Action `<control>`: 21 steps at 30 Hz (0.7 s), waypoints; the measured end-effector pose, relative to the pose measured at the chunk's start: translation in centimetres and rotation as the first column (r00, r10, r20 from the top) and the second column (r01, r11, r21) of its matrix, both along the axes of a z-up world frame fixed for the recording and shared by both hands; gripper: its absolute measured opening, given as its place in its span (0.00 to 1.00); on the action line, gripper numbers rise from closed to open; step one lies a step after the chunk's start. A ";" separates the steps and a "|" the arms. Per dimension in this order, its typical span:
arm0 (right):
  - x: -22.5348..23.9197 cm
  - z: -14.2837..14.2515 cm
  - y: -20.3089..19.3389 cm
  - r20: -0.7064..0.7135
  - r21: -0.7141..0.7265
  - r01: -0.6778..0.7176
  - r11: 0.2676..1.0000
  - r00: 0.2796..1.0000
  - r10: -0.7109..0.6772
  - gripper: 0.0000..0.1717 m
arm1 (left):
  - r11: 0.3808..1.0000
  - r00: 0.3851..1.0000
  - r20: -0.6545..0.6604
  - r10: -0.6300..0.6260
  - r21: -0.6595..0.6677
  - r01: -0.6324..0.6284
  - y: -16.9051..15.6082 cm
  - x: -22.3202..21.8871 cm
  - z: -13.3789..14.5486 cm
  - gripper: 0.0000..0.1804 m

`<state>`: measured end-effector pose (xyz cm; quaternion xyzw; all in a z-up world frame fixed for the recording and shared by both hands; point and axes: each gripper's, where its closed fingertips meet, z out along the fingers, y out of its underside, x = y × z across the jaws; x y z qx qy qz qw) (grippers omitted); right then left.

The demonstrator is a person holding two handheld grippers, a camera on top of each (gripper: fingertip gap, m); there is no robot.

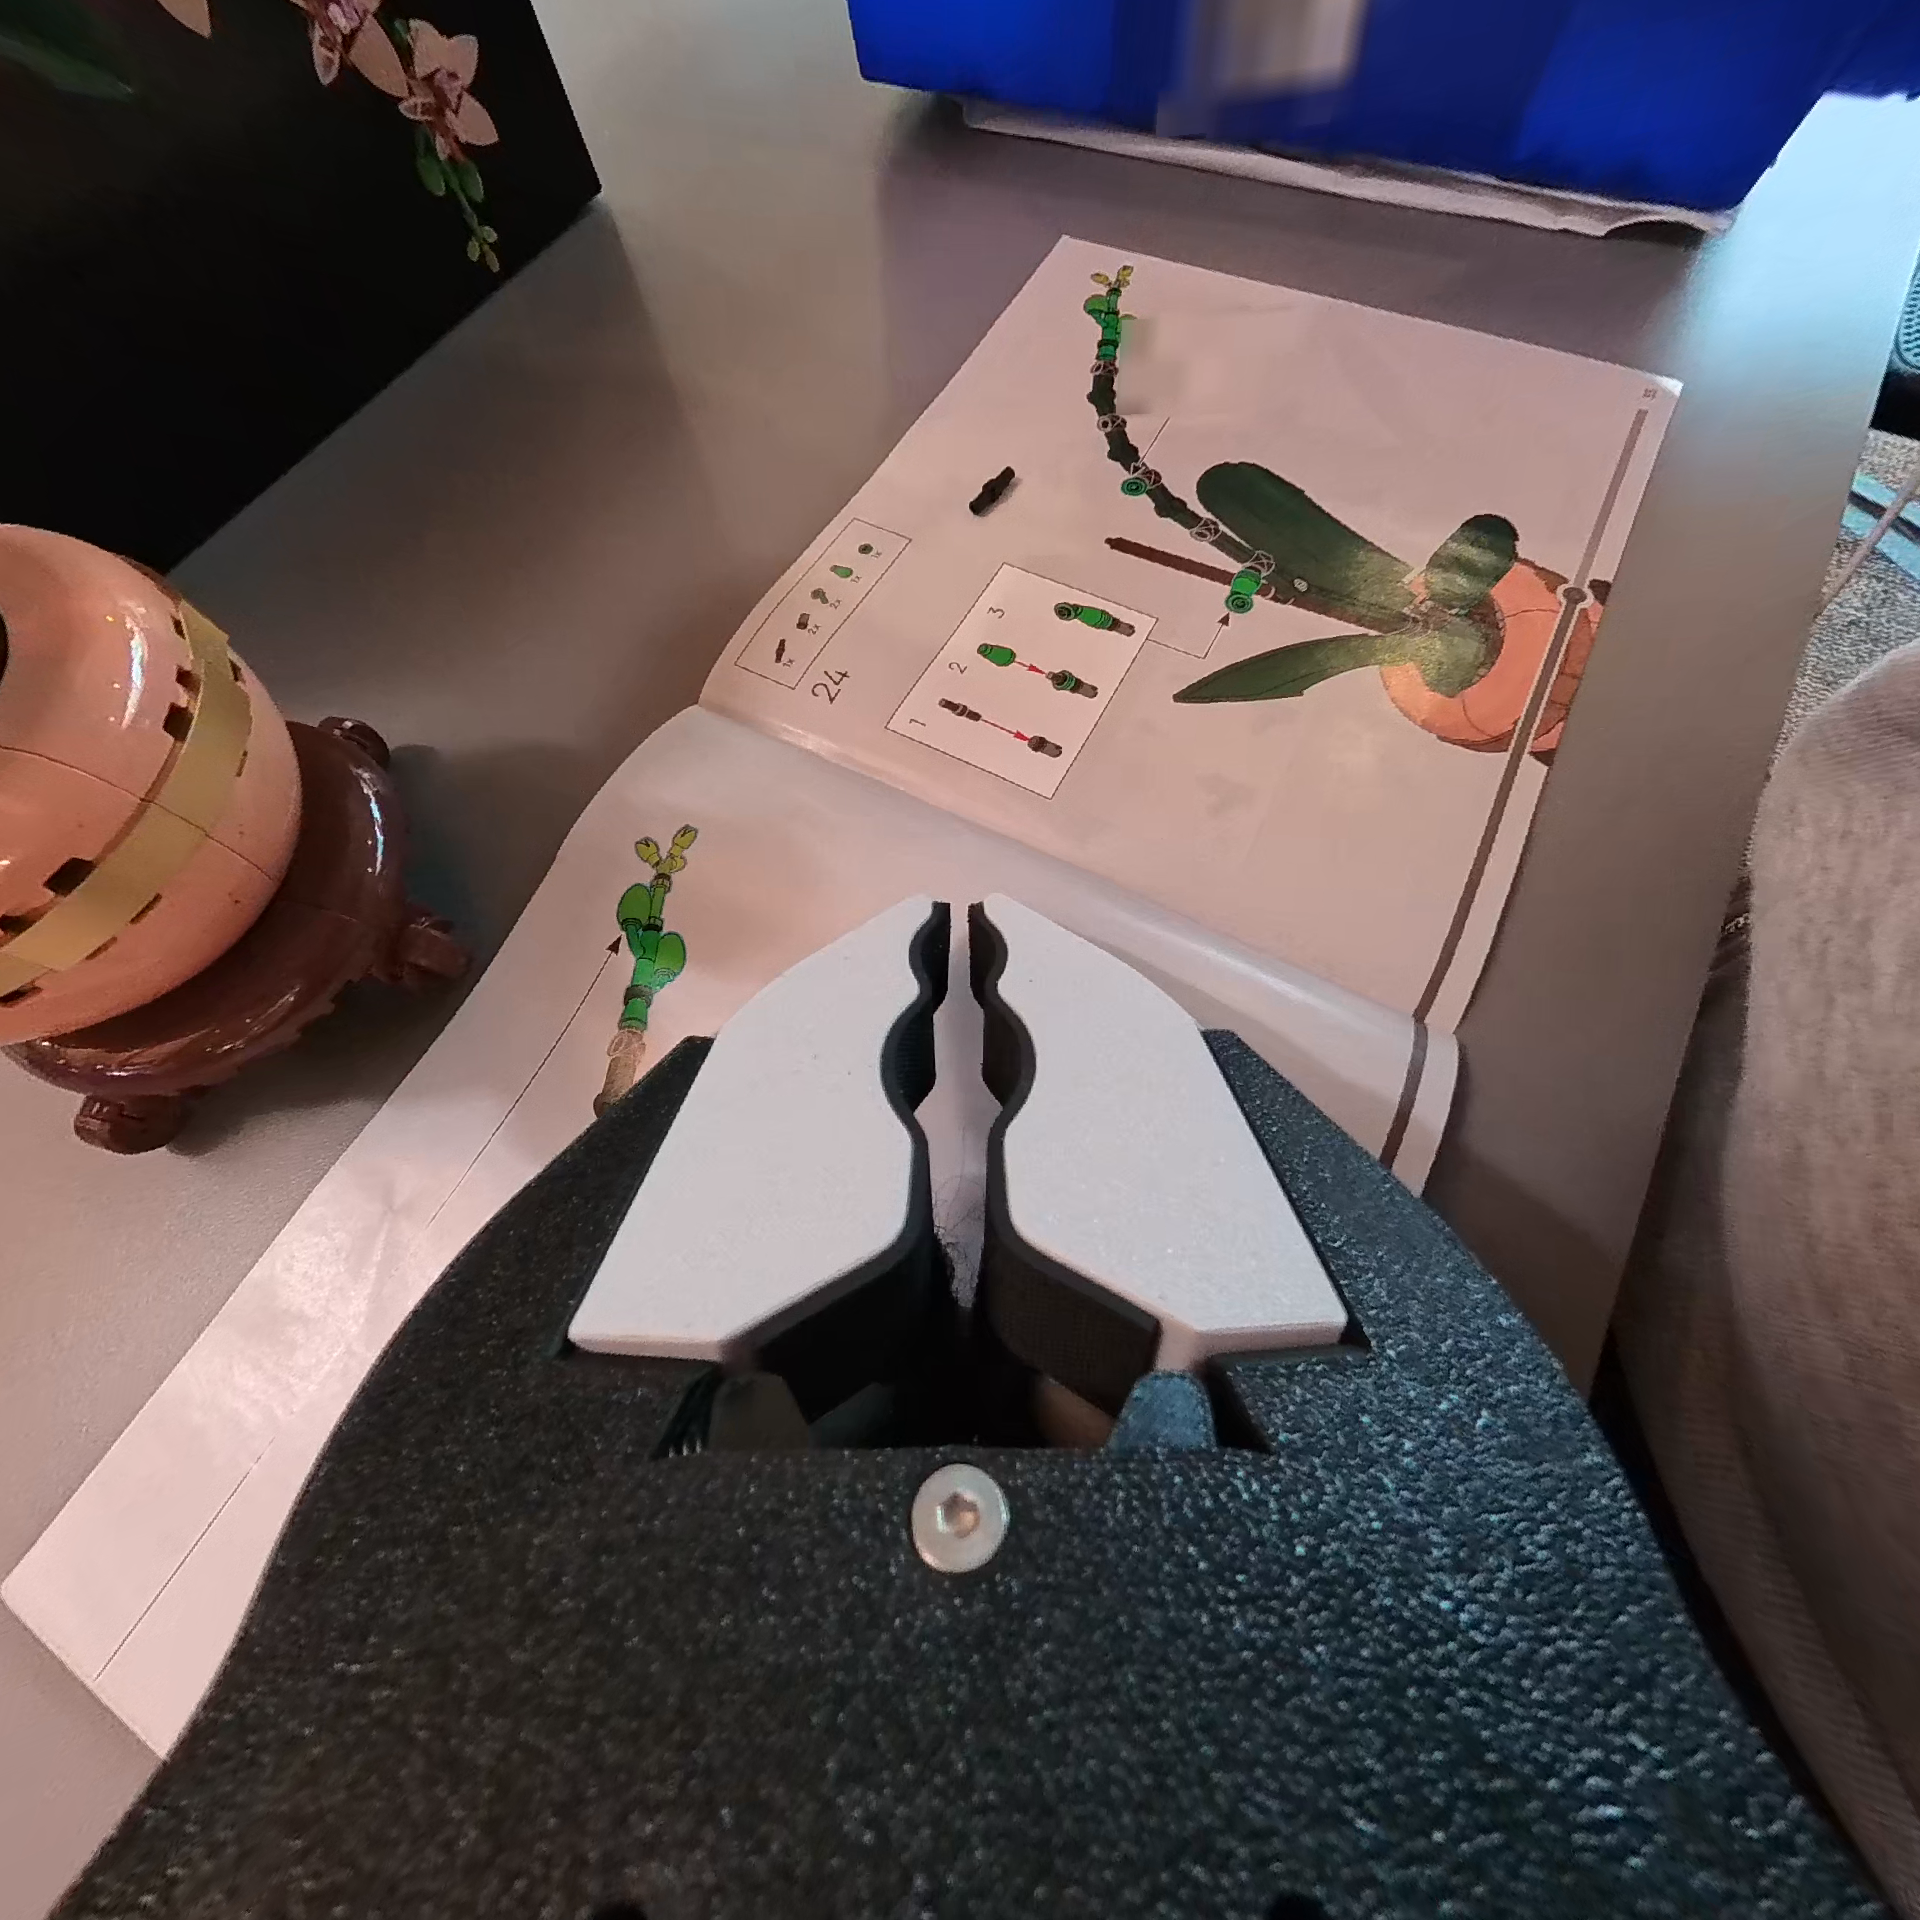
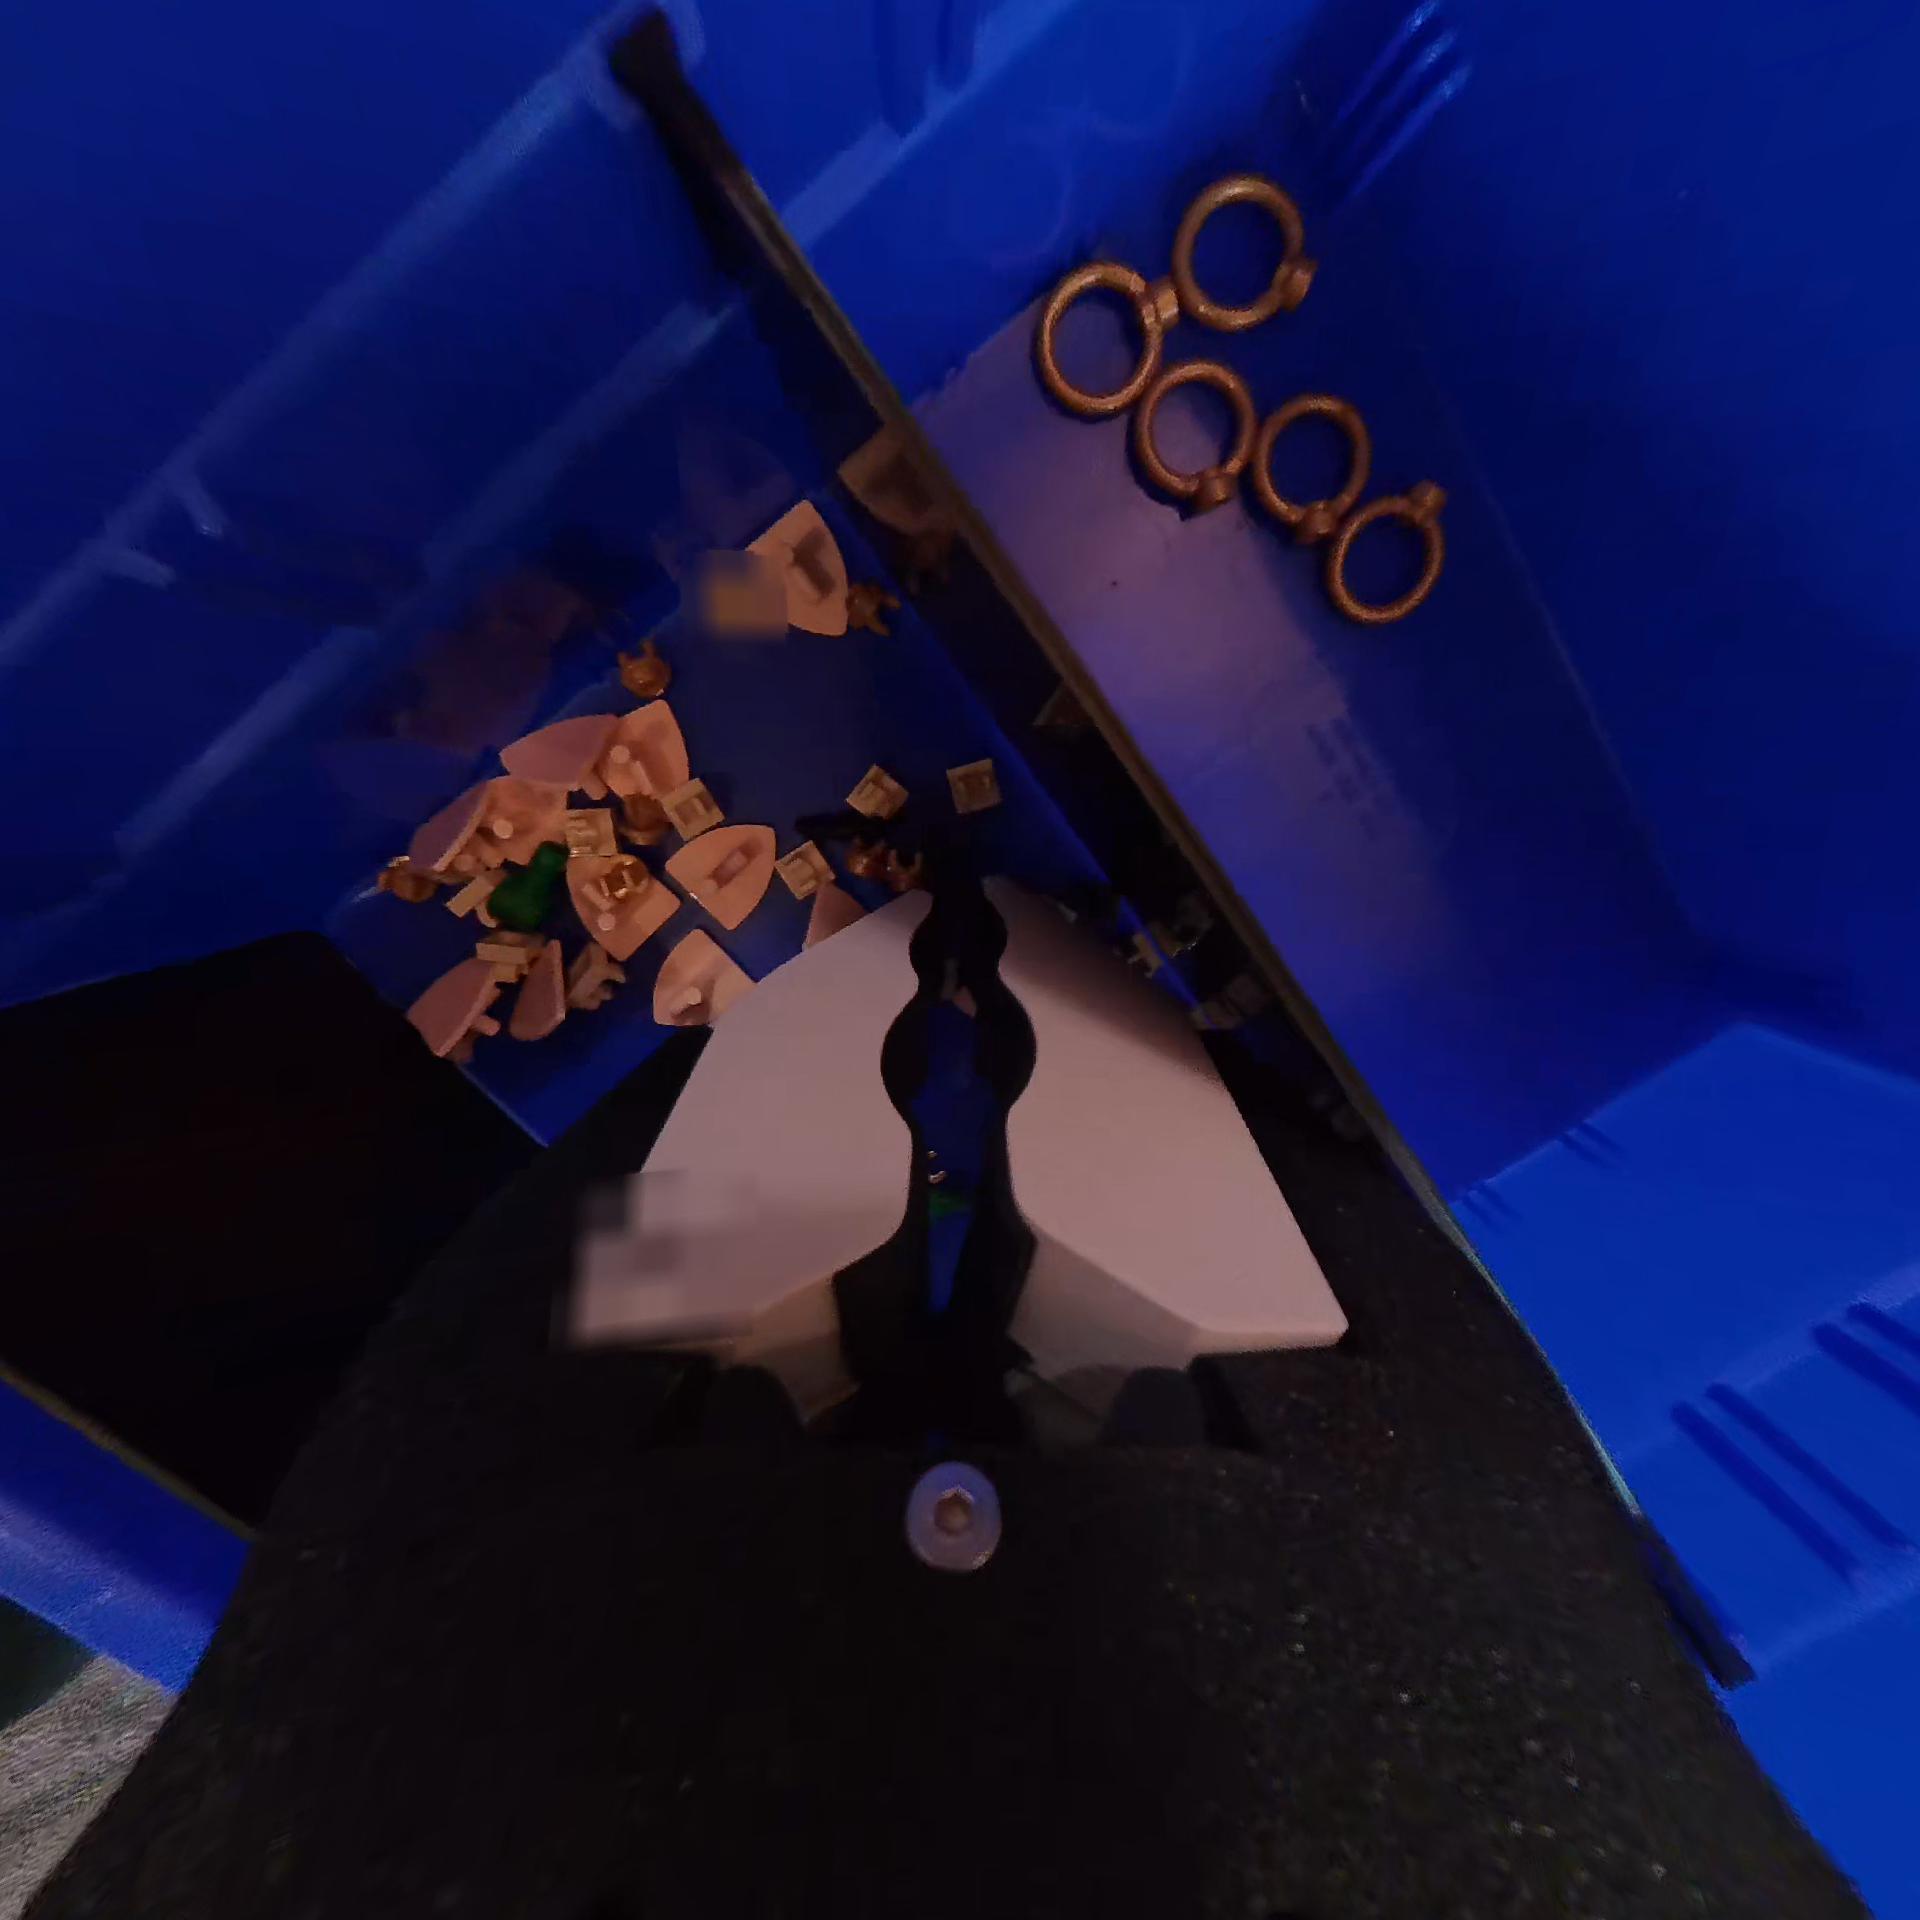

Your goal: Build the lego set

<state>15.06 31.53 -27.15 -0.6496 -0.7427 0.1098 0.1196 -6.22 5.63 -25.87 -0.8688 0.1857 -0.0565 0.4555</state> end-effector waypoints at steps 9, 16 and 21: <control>-1.2 7.9 -1.6 -0.166 0.178 0.053 0.983 0.986 -0.023 0.01 | 0.999 1.000 -0.001 -0.014 0.036 0.014 -0.1 0.2 0.4 0.02; -9.1 13.4 -13.6 -0.375 0.184 0.022 0.983 0.926 0.049 0.01 | 0.998 0.999 0.042 -0.011 0.063 0.008 -0.1 0.1 1.0 0.02; -12.9 7.5 -16.3 -0.293 0.083 0.091 0.992 0.954 -0.063 0.01 | 0.993 0.996 0.081 -0.036 0.112 0.026 -0.3 0.3 1.9 0.02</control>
